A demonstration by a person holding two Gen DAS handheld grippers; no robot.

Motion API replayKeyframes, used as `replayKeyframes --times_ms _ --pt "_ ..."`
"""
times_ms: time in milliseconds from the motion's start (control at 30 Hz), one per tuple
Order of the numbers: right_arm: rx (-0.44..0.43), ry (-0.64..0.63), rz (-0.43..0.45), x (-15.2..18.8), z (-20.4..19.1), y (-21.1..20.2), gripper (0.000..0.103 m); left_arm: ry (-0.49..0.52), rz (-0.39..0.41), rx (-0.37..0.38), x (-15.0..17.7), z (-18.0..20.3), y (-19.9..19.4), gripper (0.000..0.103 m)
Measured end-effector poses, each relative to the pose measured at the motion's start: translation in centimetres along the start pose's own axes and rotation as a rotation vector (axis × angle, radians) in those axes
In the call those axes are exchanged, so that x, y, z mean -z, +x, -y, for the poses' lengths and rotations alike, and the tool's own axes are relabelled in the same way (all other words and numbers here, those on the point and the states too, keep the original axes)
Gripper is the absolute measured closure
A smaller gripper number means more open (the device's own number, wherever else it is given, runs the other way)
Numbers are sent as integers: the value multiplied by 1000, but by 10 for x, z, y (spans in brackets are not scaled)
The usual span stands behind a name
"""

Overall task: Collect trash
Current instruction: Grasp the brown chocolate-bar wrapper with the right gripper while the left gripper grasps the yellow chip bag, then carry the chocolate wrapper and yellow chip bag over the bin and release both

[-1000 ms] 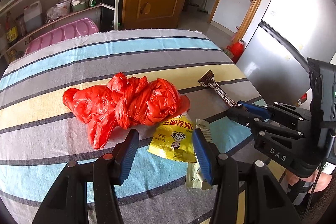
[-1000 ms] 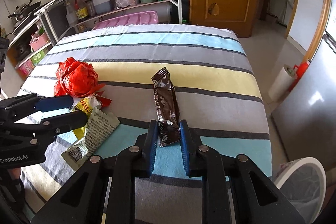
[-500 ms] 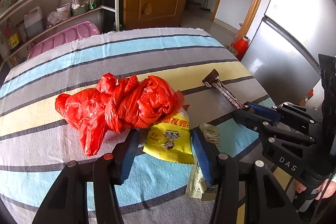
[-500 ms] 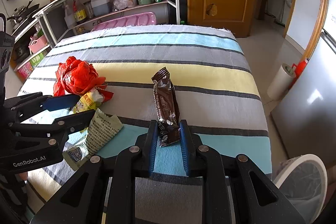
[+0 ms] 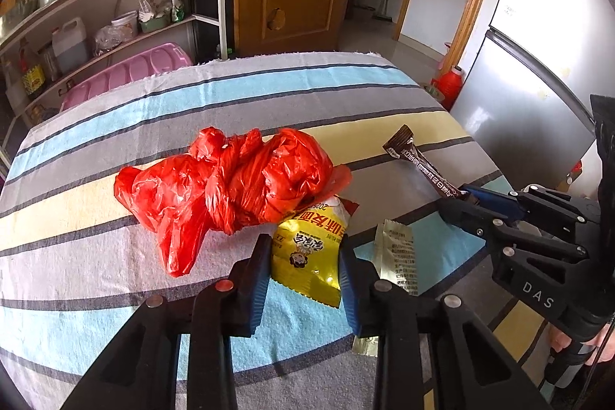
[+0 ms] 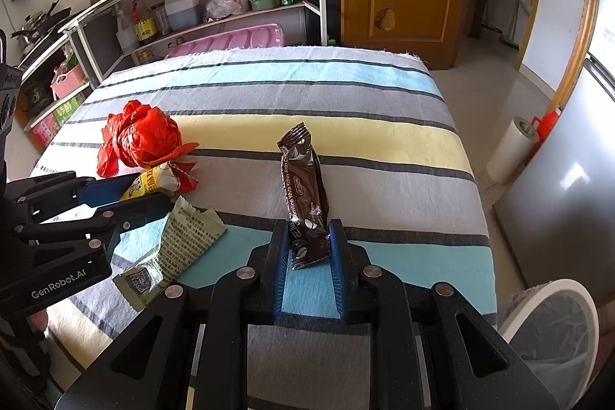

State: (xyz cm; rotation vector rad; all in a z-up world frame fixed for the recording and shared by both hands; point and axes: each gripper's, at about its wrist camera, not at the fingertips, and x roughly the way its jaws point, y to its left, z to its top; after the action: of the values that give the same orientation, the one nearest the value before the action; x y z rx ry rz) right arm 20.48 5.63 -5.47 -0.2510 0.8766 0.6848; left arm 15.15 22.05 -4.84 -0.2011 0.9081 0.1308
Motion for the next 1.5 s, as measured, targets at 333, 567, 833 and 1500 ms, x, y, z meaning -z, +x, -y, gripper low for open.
replayKeyframes --times_ms 333,567,833,1500 --pt "-8 29 43 11 2 -26 82 -24 30 11 12 0 -27 70" --pt "-3 57 81 20 8 -53 82 -9 61 37 15 16 -49 70" --pt "29 104 110 39 27 -84 82 51 80 90 13 58 -62 70" --pt "223 295 135 112 131 -160 82 279 57 250 20 215 -49 70"
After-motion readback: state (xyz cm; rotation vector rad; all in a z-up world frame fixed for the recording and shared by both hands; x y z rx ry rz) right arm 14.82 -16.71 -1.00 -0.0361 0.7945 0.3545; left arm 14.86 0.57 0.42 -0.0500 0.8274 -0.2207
